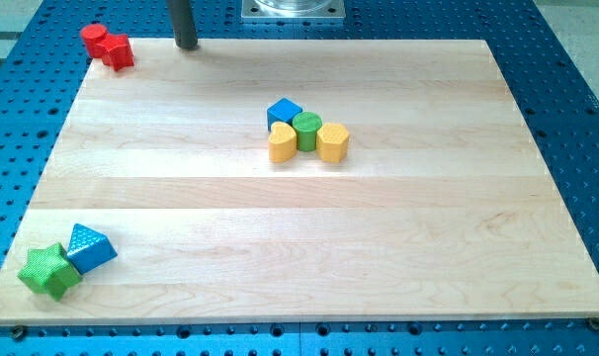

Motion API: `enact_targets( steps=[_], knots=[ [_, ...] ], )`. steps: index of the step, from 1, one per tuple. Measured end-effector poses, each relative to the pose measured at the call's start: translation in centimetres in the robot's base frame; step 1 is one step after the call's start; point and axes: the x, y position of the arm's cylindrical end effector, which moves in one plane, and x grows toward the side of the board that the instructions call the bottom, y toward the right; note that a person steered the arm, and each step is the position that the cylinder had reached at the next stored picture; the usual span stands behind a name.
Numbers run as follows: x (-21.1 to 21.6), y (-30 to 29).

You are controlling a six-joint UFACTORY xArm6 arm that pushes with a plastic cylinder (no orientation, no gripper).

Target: Move the red star to the bottom of the red circle

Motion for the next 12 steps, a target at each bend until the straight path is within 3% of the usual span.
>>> enact_targets(
  steps=[4, 5, 6, 7, 8, 11, 12],
  knots=[
    [0.8, -6.9],
    [3.8, -9.1],
    [10.3, -9.4],
    [12.0, -6.4],
    [13.3, -13.0],
    [11.1, -13.7],
    [11.3, -11.4]
  ],
)
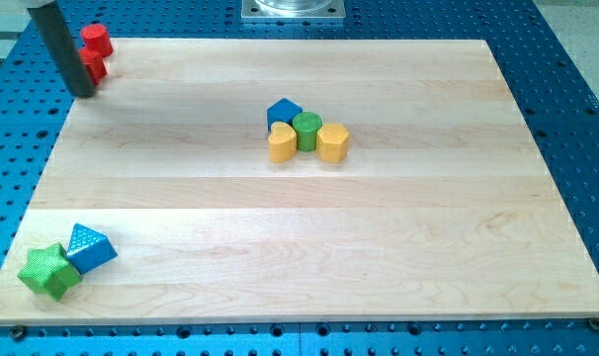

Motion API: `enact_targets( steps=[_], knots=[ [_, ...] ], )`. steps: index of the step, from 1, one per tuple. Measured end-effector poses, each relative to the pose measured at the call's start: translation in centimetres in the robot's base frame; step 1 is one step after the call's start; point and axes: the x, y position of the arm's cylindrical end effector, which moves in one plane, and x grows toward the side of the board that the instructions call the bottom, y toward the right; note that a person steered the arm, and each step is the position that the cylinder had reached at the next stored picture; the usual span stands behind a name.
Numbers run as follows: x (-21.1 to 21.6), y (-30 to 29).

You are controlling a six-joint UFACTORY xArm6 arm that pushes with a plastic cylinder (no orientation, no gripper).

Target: Move the red star to the bottom of the red circle

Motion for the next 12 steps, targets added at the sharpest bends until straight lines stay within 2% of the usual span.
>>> enact_targets(
  steps=[1, 2, 3, 5, 7, 8, 9, 10, 11, 12],
  knots=[
    [0.0, 4.3],
    [-2.4, 7.7],
    [-7.1, 7.7],
    [-11.2, 7.7],
    [-11.2, 7.6],
    [-9.6, 5.2],
    [-1.8, 5.4],
    [5.0, 3.0],
    [5.6, -2.3],
    [5.1, -2.4]
  ],
)
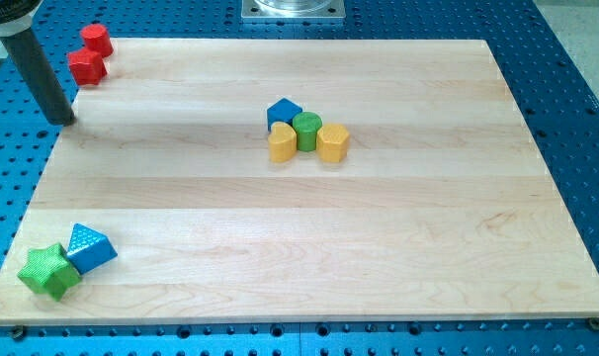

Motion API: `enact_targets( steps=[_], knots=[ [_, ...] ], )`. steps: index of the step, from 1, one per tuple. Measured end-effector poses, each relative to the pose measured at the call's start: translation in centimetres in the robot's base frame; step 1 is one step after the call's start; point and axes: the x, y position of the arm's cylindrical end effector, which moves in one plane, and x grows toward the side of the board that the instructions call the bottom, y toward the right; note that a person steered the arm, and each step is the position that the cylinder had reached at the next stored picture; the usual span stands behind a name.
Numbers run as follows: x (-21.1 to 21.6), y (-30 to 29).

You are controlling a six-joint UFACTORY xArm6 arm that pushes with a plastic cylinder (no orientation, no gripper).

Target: Move the red star to the bottom of the red circle

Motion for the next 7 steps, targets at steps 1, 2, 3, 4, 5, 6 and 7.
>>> enact_targets(
  steps=[1, 2, 3, 4, 5, 6, 7],
  knots=[
    [-3.5, 0.0],
    [-4.9, 0.0],
    [-5.3, 1.8],
    [-6.2, 5.0],
    [-4.7, 7.1],
    [-2.0, 0.0],
    [-2.0, 0.0]
  ],
)
